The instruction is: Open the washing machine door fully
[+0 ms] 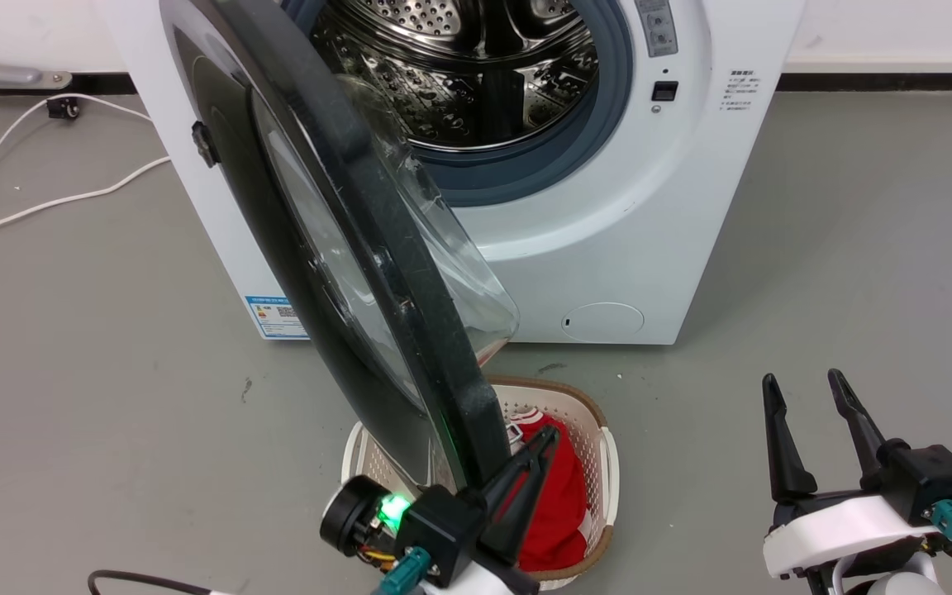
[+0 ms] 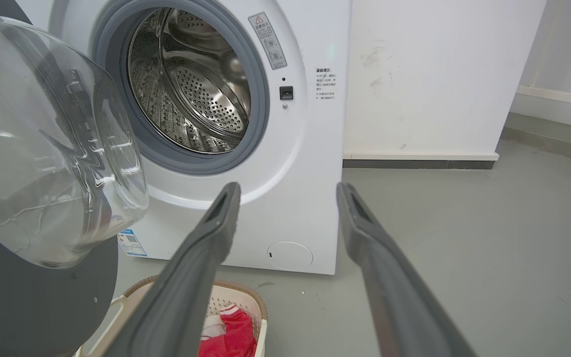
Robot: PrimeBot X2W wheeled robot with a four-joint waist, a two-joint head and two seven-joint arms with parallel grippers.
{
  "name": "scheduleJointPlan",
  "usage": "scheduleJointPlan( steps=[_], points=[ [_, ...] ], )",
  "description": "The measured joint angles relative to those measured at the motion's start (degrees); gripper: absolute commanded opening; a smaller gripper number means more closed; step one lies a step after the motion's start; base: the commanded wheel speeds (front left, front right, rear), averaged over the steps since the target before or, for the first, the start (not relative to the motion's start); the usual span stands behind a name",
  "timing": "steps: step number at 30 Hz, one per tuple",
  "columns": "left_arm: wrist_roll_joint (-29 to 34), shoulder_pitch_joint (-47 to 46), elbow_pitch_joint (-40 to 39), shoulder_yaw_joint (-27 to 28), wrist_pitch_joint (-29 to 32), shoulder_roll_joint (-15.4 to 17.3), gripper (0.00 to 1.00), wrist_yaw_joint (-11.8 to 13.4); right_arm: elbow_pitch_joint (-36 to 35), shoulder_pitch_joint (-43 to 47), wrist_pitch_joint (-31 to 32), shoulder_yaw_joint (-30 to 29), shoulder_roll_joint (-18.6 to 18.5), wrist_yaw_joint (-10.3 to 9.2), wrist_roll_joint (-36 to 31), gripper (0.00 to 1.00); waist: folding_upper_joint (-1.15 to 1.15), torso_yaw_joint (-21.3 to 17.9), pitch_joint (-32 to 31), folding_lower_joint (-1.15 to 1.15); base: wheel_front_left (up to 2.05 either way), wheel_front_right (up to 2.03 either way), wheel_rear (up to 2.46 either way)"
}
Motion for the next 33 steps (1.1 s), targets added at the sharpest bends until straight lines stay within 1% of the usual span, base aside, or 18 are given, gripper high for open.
scheduleJointPlan(
  steps=[4,8,17,21,25,33],
  points=[
    [-0.4,-2.3,2.9,1.4,-1.8,-0.7,0.0,1.0,0.3,-0.4,0.0,0.0,0.0,0.0,0.1,1.0,0.0,-0.6,0.3,0.0,0.0,0.0,0.0],
    [-0.9,-3.4,4.9,1.7,-3.0,-1.3,0.0,1.2,0.6,-0.4,0.0,0.1,0.0,0.0,0.3,1.0,0.0,-1.0,0.6,0.0,0.0,0.0,0.0],
    [-1.3,-3.3,5.7,1.7,-3.9,-1.1,0.0,1.7,0.9,-0.4,0.0,0.2,0.0,0.0,0.7,1.0,0.0,-0.8,0.6,0.0,0.0,0.0,0.0],
    [-1.5,-2.0,4.5,2.0,-3.9,-0.5,0.0,2.6,1.1,-0.4,0.0,0.1,0.0,0.0,1.0,1.0,0.0,-0.3,0.3,0.0,0.0,0.0,0.0],
    [-1.8,0.0,2.5,2.4,-3.8,0.8,0.0,3.3,1.2,-0.3,0.0,-0.1,0.0,0.0,1.3,1.0,0.0,0.8,-0.2,0.0,0.0,0.0,0.0],
    [-2.3,4.3,-1.4,3.3,-2.5,3.4,0.0,5.2,1.1,0.6,0.3,-0.5,0.0,-0.01,1.5,1.0,0.0,4.8,-1.5,0.0,0.0,0.0,0.0]
  ],
)
